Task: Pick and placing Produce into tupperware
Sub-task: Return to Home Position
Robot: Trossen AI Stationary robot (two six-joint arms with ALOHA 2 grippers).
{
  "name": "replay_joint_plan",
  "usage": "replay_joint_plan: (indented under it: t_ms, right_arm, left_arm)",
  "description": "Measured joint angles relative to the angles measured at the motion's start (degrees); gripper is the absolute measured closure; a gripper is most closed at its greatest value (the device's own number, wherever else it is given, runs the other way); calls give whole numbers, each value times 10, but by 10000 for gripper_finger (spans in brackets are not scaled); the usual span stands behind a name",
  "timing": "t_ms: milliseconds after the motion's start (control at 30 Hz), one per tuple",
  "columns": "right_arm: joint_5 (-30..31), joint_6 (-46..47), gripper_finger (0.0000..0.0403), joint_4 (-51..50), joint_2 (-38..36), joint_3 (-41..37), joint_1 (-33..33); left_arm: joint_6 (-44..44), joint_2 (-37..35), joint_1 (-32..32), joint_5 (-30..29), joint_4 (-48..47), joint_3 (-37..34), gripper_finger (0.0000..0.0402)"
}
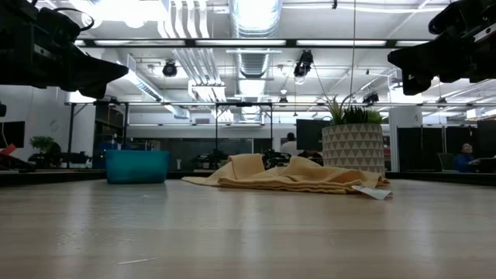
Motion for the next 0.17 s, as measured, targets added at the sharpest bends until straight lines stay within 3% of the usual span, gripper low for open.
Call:
replay_joint_plan:
  t_ms: [167]
  right_arm:
    - [0, 0, 394, 0, 0, 0, 0]
  left_arm:
    - [0, 0, 0, 0, 0, 0, 402]
